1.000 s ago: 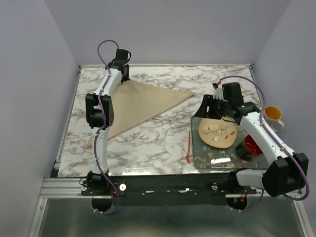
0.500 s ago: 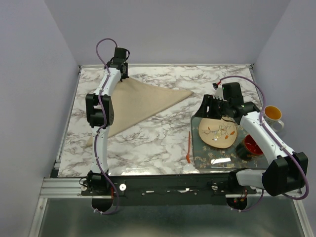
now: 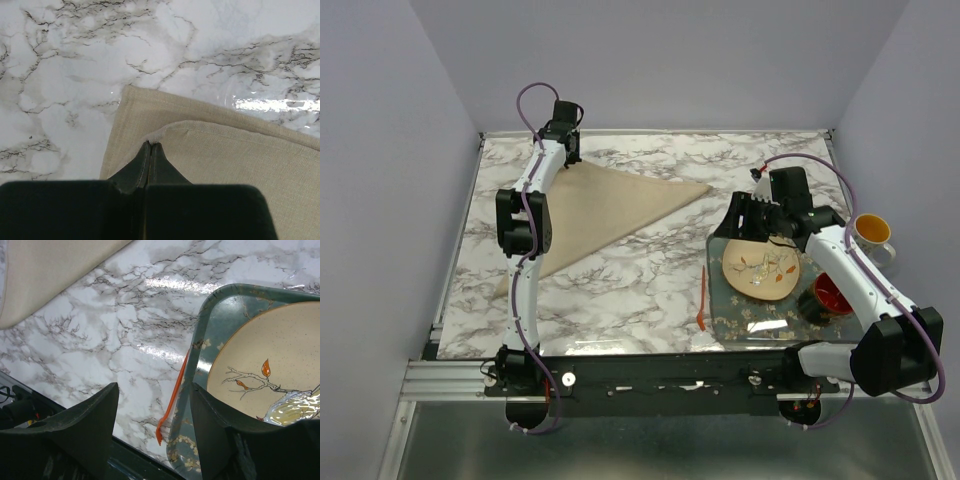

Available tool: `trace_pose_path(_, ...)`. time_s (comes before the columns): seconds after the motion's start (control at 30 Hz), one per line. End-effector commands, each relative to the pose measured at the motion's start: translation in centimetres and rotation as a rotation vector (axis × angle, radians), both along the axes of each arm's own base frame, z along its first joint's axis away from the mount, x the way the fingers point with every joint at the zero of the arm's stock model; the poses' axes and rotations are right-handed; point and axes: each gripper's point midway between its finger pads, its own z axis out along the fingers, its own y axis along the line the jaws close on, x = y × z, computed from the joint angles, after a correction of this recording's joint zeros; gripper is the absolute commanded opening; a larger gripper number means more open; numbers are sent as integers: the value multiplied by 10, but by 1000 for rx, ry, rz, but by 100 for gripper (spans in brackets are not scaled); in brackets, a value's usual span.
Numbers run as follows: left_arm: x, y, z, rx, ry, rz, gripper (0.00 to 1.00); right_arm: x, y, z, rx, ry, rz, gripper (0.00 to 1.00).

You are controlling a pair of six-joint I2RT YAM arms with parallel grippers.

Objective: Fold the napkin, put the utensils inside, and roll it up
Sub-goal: Fold the napkin

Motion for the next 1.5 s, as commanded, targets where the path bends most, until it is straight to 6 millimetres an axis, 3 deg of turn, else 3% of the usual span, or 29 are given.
trace_pose_path(0.0,9,6,0,-11,-24,16,0,1,1,6,4,2,13,67)
trace_pose_path(0.2,8,6,-2,-16,-22,21,0,0,1,5,5,4,12,67)
trace_pose_path(0.23,9,6,-3,-18,-23,26,5,1,1,3,3,8,13,67)
trace_pose_path(0.3,9,8,1,-16,-30,36,32,2,0,2,0,6,12,67)
trace_pose_path(0.37,9,9,7,-18,-42,55,52,4,0,-3,-8,14,7,67)
trace_pose_path(0.4,10,10,13,-19,-53,63,77,9,1,-3,0,5,0,67)
trace_pose_path(0.47,10,12,35,-26,-90,87,98,17,7,-9,24,22,2,68)
trace_pose_path(0.5,9,14,44,-22,-103,98,99,24,12,-7,51,19,-9,68)
trace_pose_path(0.6,-9,18,103,-56,-184,150,99,44,30,-5,142,27,-11,68)
trace_pose_path(0.67,-24,17,119,-89,-199,176,99,59,36,1,163,6,-19,68)
trace_pose_path(0.7,-38,17,106,-115,-159,215,99,70,40,-6,167,15,-24,68)
trace_pose_path(0.73,-53,15,131,-146,-193,222,98,78,41,-6,166,13,-29,68)
trace_pose_path(0.77,-63,14,131,-167,-187,231,97,94,43,8,170,-28,-36,68)
trace_pose_path(0.8,-82,11,108,-178,-123,244,92,106,46,7,169,-39,-38,68)
trace_pose_path(0.83,-97,5,124,-215,-139,221,89,120,47,-4,158,-19,-47,67)
trace_pose_path(0.87,-108,2,120,-232,-127,217,85,138,49,6,155,-55,-57,66)
trace_pose_path(0.9,-131,0,92,-236,-54,221,76,151,53,9,176,-71,-64,65)
trace_pose_path(0.93,-145,-3,105,-278,-80,229,71,159,59,10,201,-79,-58,61)
trace_pose_path(0.97,-154,-7,104,-306,-82,221,67,167,67,-5,224,-43,-44,59)
trace_pose_path(1.0,-175,-6,80,-310,-26,234,64,182,74,11,269,-81,-43,57)
trace_pose_path(1.03,-186,-6,92,-334,-57,249,62,187,79,7,288,-74,-36,54)
trace_pose_path(1.07,-195,-3,90,-329,-55,262,58,193,85,-5,306,-50,-26,51)
trace_pose_path(1.1,-208,1,77,-312,-28,281,52,204,88,0,321,-65,-29,47)
trace_pose_path(1.17,-222,10,80,-311,-45,318,49,211,92,-4,332,-56,-27,39)
trace_pose_path(1.2,-231,12,68,-316,-14,333,46,215,94,-21,331,-23,-36,38)
trace_pose_path(1.23,-236,15,62,-329,6,353,43,223,97,-16,341,-37,-34,33)
trace_pose_path(1.3,-246,29,40,-371,58,432,33,229,101,-35,351,4,-31,30)
trace_pose_path(1.37,-251,50,26,-415,78,514,30,231,102,-47,347,27,-43,29)
trace_pose_path(1.47,-261,63,8,-518,95,608,27,230,98,-66,326,57,-64,29)
